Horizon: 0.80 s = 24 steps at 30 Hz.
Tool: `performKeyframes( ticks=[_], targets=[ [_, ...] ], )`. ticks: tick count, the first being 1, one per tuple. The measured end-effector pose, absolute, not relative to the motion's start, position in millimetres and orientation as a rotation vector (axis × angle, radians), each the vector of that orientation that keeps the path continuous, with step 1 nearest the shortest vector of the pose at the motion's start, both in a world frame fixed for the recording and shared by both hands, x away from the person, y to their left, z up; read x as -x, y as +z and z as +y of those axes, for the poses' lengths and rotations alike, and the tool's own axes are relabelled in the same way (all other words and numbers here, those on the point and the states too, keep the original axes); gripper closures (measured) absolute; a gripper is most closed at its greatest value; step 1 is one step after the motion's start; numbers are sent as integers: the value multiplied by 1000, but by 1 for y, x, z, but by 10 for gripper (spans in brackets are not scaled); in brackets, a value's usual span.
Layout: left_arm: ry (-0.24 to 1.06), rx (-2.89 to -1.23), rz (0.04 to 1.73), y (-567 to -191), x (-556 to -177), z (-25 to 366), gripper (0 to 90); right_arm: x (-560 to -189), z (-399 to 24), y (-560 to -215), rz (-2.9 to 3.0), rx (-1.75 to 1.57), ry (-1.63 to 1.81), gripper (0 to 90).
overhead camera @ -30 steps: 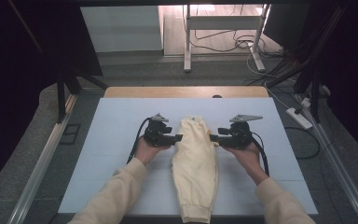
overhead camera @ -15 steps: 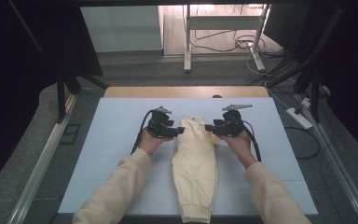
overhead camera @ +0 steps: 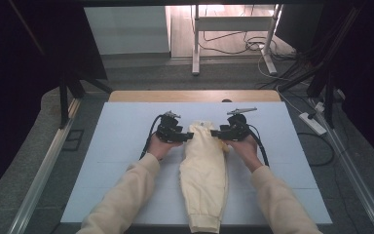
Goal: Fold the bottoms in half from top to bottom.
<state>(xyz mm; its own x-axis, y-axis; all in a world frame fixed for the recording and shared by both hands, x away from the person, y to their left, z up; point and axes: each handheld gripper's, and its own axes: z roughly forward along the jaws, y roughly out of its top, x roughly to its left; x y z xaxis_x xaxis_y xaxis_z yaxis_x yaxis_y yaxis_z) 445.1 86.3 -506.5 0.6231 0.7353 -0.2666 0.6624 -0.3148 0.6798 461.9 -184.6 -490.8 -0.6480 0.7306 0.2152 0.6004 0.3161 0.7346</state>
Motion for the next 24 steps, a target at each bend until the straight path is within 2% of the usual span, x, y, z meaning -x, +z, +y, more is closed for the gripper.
performKeyframes(
  ticks=[24],
  targets=[
    [70, -2101, 1110, -526, -457, 77, 360, -478, -182, -520, 2465, -1291, 1173, 446]
  ],
)
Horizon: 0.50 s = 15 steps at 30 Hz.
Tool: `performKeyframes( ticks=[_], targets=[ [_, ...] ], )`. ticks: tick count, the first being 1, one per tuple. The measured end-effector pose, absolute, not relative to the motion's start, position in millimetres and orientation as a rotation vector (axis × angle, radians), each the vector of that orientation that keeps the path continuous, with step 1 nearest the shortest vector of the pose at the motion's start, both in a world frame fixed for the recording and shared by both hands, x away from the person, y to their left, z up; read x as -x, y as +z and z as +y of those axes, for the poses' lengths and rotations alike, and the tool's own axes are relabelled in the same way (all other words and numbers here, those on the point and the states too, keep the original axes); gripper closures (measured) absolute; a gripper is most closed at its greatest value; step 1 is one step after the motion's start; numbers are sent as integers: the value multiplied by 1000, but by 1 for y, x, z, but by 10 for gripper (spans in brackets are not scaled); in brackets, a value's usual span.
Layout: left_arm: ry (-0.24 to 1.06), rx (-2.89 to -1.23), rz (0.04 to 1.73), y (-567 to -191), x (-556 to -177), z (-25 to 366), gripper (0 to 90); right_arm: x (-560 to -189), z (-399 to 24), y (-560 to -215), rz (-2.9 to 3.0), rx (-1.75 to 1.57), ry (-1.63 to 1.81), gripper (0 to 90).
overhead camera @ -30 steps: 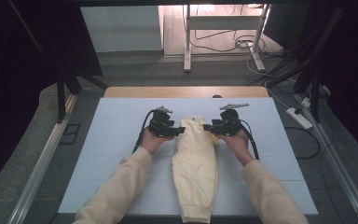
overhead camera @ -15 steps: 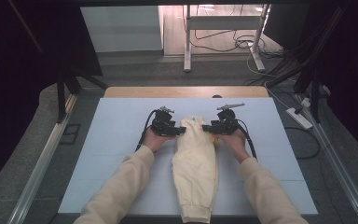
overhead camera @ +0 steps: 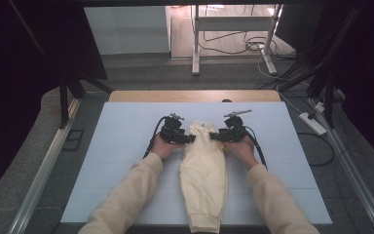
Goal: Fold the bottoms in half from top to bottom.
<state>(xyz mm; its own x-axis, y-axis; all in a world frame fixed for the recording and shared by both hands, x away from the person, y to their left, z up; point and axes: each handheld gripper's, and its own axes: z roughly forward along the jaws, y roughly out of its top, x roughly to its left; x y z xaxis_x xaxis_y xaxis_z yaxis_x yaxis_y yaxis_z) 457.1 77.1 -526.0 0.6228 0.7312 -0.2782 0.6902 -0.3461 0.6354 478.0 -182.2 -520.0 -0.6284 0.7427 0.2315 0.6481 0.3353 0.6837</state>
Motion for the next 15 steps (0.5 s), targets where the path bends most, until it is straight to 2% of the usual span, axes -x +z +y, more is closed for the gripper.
performKeyframes(
  ticks=[6, 11, 15],
  targets=[
    [47, -2107, 1117, -531, -459, 76, 356, -479, -182, -523, 2477, -1294, 1176, 451],
    [31, -2106, 1110, -531, -458, 76, 377, -479, -181, -524, 2508, -1283, 1193, 520],
    [-4, -2108, 1085, -531, -458, 75, 446, -478, -181, -524, 2512, -1282, 1203, 540]
  ],
)
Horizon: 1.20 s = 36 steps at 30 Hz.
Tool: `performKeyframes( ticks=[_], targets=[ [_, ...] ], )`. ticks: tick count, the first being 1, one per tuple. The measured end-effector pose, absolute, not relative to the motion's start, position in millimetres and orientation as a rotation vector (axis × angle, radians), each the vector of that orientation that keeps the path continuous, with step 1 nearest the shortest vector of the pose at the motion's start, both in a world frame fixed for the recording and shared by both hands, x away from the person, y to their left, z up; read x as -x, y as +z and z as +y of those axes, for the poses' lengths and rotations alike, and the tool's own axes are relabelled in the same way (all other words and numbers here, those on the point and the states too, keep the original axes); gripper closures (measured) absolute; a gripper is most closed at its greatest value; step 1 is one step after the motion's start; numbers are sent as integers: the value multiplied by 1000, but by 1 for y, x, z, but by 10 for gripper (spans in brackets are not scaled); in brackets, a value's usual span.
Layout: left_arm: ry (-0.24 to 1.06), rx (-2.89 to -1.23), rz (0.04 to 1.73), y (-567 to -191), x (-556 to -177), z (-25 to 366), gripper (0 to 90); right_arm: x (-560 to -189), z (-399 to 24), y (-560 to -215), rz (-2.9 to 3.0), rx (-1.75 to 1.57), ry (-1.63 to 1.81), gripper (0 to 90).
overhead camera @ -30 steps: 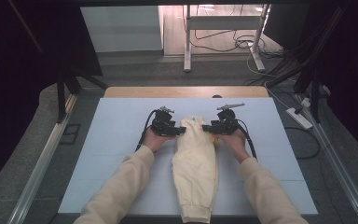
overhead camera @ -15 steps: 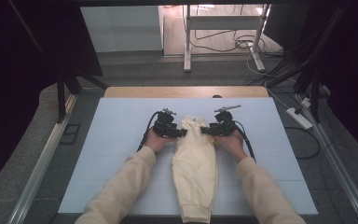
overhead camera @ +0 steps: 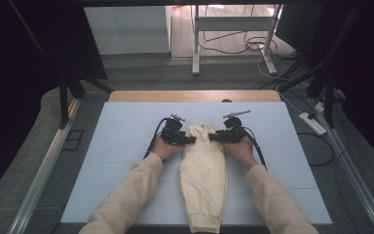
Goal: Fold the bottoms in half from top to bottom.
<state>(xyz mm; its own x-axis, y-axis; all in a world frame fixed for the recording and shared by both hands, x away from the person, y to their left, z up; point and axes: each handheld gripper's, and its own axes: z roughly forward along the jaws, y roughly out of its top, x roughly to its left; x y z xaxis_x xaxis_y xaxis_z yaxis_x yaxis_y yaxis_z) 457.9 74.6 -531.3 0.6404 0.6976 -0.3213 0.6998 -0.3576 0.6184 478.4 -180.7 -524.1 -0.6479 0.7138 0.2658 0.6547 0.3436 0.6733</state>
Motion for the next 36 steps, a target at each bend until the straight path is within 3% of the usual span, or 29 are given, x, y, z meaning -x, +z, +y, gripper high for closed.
performKeyframes(
  ticks=[13, 36],
  targets=[
    [-58, -2131, 1036, -531, -455, 74, 780, -477, -182, -523, 2541, -1262, 1223, 707],
    [-4, -2097, 976, -517, -451, 81, 825, -470, -184, -511, 2492, -1176, 1306, 739]
  ],
)
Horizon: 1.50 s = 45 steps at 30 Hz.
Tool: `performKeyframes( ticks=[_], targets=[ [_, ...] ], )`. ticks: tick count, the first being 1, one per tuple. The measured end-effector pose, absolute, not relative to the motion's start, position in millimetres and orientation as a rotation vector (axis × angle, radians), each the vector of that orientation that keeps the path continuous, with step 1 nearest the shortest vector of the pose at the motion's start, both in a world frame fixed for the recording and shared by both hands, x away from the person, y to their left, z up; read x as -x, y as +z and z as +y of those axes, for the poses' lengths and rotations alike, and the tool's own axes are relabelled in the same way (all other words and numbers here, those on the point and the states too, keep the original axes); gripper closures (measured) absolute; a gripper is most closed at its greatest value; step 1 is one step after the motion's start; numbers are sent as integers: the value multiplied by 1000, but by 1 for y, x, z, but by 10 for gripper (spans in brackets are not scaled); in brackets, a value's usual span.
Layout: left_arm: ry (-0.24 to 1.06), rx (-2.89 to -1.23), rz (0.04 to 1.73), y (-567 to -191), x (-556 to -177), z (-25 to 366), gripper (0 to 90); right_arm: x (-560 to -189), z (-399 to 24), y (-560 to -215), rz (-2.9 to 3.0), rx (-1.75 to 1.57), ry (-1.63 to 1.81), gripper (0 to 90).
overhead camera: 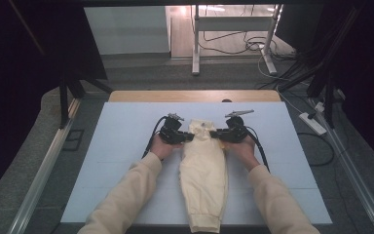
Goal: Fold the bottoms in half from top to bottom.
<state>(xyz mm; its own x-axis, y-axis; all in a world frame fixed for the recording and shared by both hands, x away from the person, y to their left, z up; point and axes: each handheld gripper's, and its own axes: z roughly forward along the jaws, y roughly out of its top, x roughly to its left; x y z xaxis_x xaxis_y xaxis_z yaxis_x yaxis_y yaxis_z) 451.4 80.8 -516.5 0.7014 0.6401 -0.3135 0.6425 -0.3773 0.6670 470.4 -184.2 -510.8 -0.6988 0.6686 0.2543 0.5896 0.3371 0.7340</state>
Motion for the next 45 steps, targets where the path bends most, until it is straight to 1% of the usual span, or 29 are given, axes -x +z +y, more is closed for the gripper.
performKeyframes(
  ticks=[12, 25, 29, 35, 41, 45],
  targets=[
    [40, -2070, 944, -496, -453, 84, 825, -469, -186, -495, 2425, -1130, 1375, 739],
    [56, -2049, 929, -489, -453, 87, 825, -468, -186, -487, 2399, -1111, 1408, 739],
    [80, -2033, 915, -478, -456, 89, 825, -470, -185, -477, 2377, -1086, 1425, 739],
    [131, -2000, 880, -454, -457, 93, 824, -472, -183, -452, 2311, -1039, 1481, 739],
    [145, -2006, 869, -452, -457, 92, 825, -472, -184, -451, 2305, -1038, 1487, 739],
    [167, -1993, 860, -439, -461, 94, 825, -475, -183, -444, 2283, -1030, 1503, 739]
  ],
)
